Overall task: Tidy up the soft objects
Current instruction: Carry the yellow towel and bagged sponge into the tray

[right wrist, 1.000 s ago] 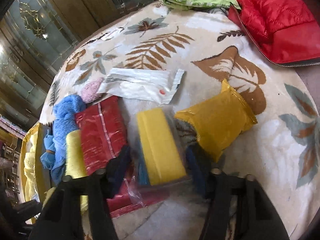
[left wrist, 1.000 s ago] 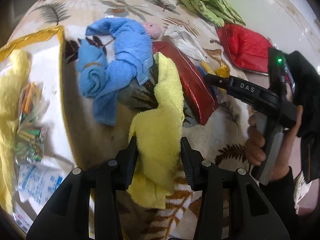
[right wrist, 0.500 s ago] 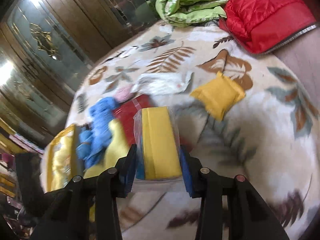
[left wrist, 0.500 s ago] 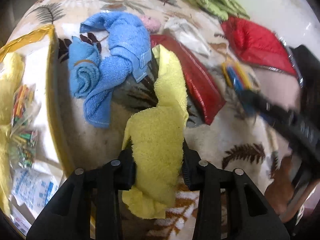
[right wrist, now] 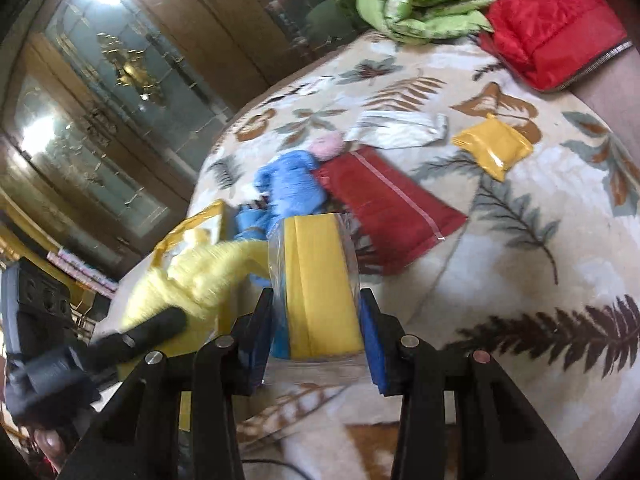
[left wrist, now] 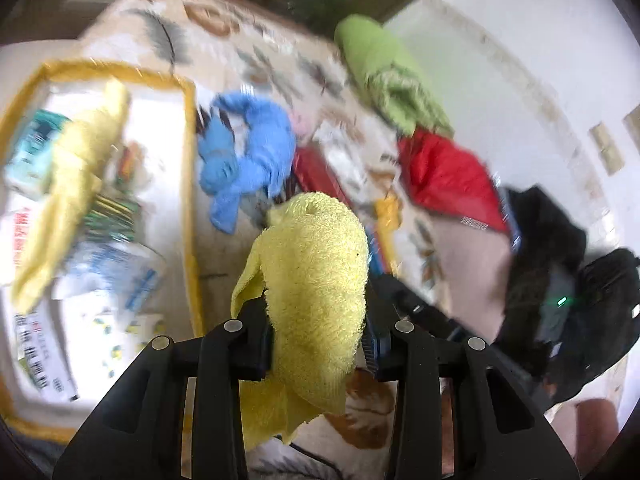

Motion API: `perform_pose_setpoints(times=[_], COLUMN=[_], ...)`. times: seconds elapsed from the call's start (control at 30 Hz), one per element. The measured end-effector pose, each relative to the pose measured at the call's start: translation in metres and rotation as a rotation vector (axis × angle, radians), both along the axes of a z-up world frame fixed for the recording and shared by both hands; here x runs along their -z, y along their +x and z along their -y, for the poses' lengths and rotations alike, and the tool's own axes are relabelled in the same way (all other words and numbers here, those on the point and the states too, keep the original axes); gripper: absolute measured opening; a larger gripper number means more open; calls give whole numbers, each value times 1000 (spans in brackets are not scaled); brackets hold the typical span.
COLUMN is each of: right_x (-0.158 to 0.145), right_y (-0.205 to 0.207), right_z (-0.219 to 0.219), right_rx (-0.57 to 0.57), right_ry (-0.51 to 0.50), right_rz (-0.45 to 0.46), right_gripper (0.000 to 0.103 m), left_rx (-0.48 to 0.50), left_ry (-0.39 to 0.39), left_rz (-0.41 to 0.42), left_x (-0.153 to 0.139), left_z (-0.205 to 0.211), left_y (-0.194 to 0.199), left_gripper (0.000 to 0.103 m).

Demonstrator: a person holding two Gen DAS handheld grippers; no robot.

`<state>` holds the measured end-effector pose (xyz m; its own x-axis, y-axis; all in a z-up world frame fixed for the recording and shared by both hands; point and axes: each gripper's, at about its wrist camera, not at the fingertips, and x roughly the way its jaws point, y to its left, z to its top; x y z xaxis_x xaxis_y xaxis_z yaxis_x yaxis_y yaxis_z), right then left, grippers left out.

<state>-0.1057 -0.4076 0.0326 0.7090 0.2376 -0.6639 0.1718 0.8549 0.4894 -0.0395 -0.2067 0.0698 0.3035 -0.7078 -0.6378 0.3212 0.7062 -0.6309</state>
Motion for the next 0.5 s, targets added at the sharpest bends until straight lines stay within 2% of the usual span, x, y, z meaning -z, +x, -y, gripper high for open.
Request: perform_pose_setpoints(times=[0.17,0.3,0.4,0.5], right_x=[-22,-37,-41,-35], right_y=[-5,-7,-4,4], right_z=[-22,-46,-67,-89], right_rx=[-45,-99,-145,-177], right_ry=[11,14,12,7], right_rz=[47,75,76,54], right_gripper=[41,41,41,41], left_rx=[-82,-165,-229,-297], left_ry=[-47,-67,-52,-2], left_rz=[54,73,106,126], left_x=[-31,-45,-51,-46], left_z=[-43,-82,-109,-131], left_y=[-9,-8,-4,0], left_gripper=[35,35,35,35])
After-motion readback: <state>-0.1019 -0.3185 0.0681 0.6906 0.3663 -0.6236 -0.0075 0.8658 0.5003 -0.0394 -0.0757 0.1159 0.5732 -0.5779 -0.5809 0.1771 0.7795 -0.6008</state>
